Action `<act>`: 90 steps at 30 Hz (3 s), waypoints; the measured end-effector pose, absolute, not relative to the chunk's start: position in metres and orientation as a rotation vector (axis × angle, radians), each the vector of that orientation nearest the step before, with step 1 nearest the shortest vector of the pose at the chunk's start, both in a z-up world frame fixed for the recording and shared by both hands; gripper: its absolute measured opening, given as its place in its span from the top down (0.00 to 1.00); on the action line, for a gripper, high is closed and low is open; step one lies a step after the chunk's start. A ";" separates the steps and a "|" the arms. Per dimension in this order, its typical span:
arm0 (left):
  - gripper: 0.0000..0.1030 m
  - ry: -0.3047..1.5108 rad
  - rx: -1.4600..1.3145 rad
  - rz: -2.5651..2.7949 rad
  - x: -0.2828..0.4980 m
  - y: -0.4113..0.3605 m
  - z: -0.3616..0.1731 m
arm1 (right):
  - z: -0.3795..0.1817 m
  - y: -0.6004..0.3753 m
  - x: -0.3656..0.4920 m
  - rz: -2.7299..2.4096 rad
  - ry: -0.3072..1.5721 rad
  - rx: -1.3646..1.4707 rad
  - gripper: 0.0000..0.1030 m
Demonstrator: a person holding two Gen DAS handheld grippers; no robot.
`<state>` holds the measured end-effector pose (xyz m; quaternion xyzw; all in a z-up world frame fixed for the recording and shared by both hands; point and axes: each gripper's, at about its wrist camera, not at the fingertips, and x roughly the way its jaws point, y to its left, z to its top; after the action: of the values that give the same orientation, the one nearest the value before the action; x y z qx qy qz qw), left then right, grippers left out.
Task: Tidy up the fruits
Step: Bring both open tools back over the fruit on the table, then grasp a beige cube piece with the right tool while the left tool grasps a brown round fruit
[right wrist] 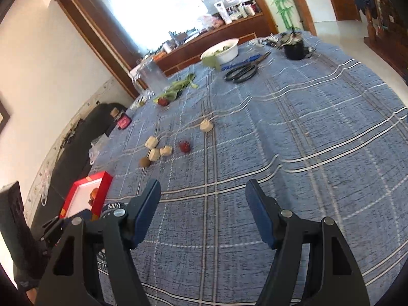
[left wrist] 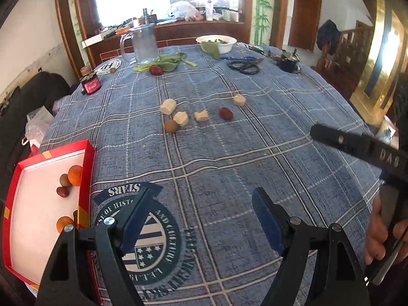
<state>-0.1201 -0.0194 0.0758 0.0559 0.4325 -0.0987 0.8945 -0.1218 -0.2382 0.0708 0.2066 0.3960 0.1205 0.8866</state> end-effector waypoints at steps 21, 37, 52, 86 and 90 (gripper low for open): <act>0.22 0.743 0.050 -0.089 -0.098 0.068 0.113 | 0.104 -0.179 -0.092 0.277 0.836 0.272 0.32; 0.20 0.754 0.036 0.082 -0.077 0.139 0.105 | 0.109 -0.131 0.005 0.378 0.843 0.264 0.32; 0.20 0.871 0.100 -0.034 -0.014 0.024 0.037 | 0.057 -0.205 0.037 0.302 0.922 0.402 0.32; 0.80 0.904 0.111 -0.167 0.019 -0.010 0.014 | 0.039 -0.185 0.051 0.128 0.939 0.249 0.76; 0.80 0.853 0.109 -0.179 -0.004 -0.009 0.033 | 0.055 -0.186 0.044 0.180 0.879 0.304 0.76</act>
<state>-0.0040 -0.0091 0.0332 0.0526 0.4131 -0.0866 0.9050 0.0436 -0.1863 0.0548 0.1464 0.4233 0.0866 0.8899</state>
